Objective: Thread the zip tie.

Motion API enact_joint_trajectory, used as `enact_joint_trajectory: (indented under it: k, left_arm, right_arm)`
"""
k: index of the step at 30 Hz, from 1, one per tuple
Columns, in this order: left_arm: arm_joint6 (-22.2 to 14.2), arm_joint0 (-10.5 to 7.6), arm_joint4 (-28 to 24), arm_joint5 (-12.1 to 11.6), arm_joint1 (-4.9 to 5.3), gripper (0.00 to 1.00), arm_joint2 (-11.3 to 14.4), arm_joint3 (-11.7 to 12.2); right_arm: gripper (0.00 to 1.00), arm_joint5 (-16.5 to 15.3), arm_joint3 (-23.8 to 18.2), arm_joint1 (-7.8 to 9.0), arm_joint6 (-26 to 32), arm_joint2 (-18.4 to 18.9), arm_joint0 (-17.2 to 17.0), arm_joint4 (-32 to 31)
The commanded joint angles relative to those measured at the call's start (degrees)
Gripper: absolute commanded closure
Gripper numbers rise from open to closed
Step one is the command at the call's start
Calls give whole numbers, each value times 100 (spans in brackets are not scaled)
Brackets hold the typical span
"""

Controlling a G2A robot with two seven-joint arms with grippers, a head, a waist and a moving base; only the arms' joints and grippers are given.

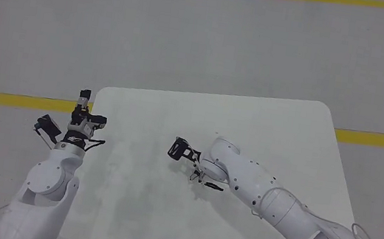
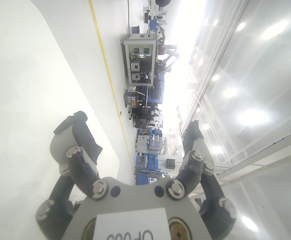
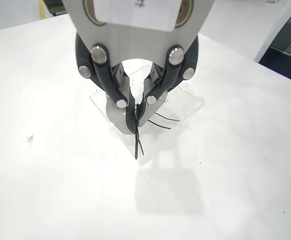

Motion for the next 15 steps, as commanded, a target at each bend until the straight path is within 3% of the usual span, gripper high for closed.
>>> enact_joint_trajectory:
  k: [1, 3, 5, 9, 15]
  left_arm:
    - [0, 0, 0, 0, 0, 0, 0, 0]
    - [0, 0, 0, 0, 0, 0, 0, 0]
    - [0, 0, 0, 0, 0, 0, 0, 0]
    - [0, 0, 0, 0, 0, 0, 0, 0]
    - [0, 0, 0, 0, 0, 0, 0, 0]
  right_arm:
    - [92, -2, -33, -1, 32, 30, -13, -16]
    - [83, -9, -61, -1, 61, 55, -29, -29]
    - [80, -20, -93, -1, 93, 85, -46, -39]
    - [80, -32, -164, 1, 157, 141, -83, -63]
    - [90, -15, -200, 6, 182, 217, -161, -136]
